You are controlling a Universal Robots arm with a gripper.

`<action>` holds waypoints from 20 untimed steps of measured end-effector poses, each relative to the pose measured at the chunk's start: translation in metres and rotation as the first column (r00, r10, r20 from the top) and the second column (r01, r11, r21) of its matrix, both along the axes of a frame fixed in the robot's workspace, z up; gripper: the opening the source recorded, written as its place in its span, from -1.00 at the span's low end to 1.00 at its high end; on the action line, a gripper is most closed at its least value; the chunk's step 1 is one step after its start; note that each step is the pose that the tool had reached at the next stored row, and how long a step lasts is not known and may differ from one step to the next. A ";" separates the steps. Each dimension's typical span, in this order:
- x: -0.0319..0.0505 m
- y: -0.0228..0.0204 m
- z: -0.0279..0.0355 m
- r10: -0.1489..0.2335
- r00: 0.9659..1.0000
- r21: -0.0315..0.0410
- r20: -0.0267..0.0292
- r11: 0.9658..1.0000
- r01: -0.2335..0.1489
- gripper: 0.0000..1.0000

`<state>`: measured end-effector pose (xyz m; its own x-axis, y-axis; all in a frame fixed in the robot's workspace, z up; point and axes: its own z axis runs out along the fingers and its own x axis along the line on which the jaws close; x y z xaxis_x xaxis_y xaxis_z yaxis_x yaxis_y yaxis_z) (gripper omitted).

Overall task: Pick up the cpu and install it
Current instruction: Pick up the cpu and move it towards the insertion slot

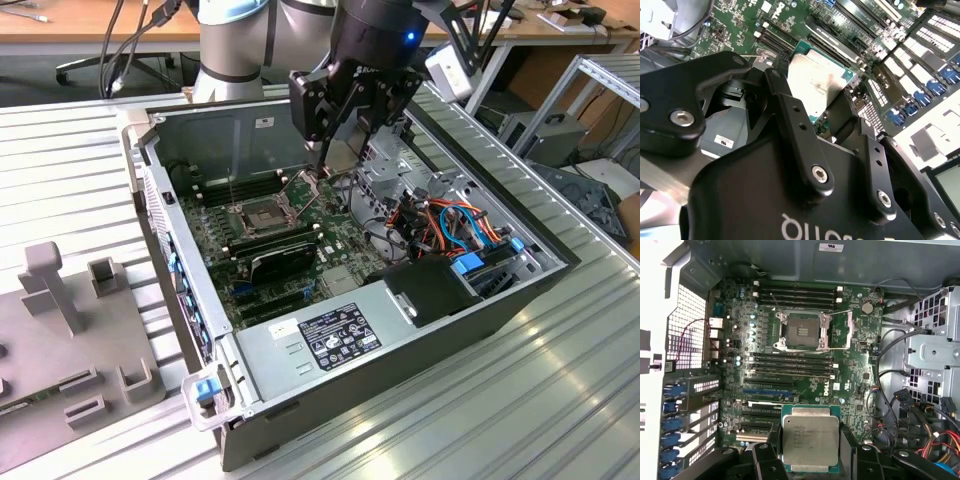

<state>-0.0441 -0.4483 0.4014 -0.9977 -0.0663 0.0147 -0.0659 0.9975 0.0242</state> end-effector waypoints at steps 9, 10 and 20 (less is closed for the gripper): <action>0.0047 0.0043 -0.0025 0.000 1.000 0.000 0.000 1.000 0.000 0.09; 0.0051 0.0044 -0.0026 0.000 1.000 0.000 0.000 1.000 0.000 0.09; 0.0095 0.0052 -0.0046 0.000 1.000 0.000 0.000 1.000 0.000 0.09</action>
